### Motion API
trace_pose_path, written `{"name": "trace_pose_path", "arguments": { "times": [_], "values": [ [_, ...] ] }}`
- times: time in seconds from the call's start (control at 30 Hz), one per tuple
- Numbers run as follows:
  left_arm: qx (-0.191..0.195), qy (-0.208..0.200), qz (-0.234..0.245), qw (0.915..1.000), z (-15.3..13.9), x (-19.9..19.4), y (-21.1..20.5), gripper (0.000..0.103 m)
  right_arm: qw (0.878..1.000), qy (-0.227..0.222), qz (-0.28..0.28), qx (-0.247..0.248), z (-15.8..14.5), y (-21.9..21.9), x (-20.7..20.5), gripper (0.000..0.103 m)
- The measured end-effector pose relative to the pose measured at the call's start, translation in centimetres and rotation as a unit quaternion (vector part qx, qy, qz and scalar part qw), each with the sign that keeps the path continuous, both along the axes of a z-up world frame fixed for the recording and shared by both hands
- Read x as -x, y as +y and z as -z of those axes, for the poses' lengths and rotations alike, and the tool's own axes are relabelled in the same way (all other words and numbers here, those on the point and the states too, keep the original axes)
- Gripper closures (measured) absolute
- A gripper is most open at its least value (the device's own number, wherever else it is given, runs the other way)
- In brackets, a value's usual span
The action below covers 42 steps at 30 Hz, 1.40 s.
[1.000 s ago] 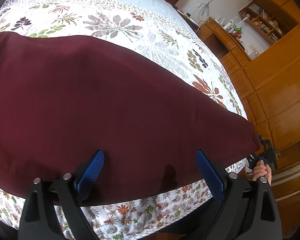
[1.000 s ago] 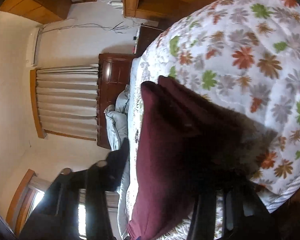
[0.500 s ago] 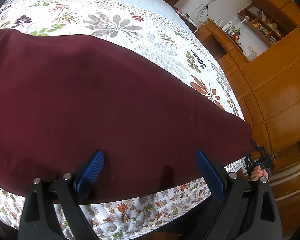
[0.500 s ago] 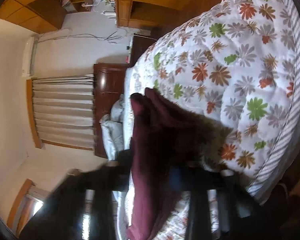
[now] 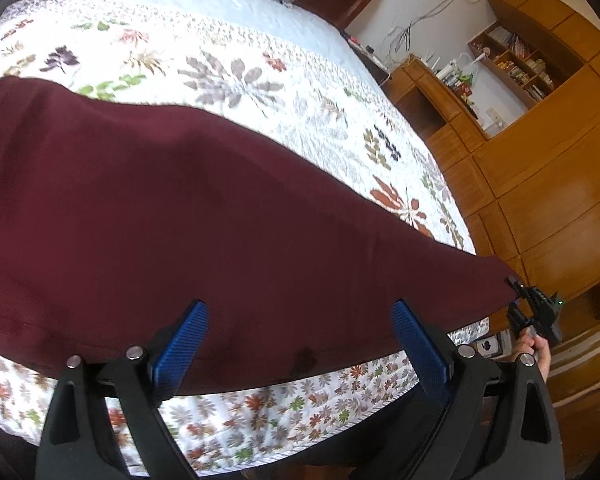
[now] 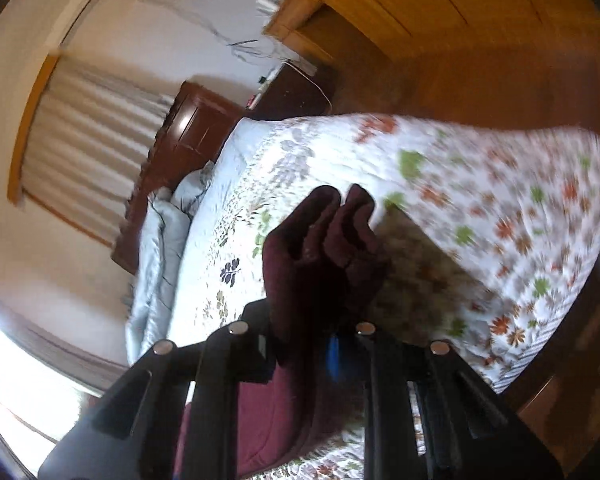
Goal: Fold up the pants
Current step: 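Lower the leg ends with the right tool near the waistband held by the left tool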
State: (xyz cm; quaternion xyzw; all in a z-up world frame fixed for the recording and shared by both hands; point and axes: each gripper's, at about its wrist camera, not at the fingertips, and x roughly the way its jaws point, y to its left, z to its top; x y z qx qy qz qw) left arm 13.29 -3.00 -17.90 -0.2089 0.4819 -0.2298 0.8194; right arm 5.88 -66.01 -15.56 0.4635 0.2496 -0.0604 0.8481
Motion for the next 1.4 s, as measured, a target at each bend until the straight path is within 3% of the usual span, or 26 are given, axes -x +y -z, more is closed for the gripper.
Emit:
{"name": "trace_pose_path", "arguments": {
  "times": [0.23, 0.47, 0.77, 1.03, 1.4],
  "values": [
    [-0.005, -0.029, -0.044, 0.9986, -2.2, 0.4, 5.7, 0.009, 0.994, 0.003, -0.026, 0.111, -6.4, 5.3, -1.4, 0.085],
    [-0.037, -0.05, -0.093, 0.9937, -3.3, 1.0, 12.4, 0.009, 0.985, -0.002, -0.047, 0.168, -9.8, 9.8, -2.6, 0.085],
    [-0.08, -0.135, -0.144, 0.9769, -3.9, 2.8, 18.5, 0.009, 0.969, -0.006, -0.075, 0.235, -12.6, 15.3, -4.0, 0.085],
    [-0.04, -0.161, -0.146, 0.9753, -2.9, 3.8, 20.5, 0.009, 0.954, -0.003, -0.103, 0.283, -13.8, 19.7, -5.4, 0.085],
    [-0.001, -0.156, -0.153, 0.9758, -2.1, 3.9, 21.8, 0.009, 0.937, -0.002, -0.143, 0.32, -14.6, 25.8, -7.4, 0.085]
  ]
}}
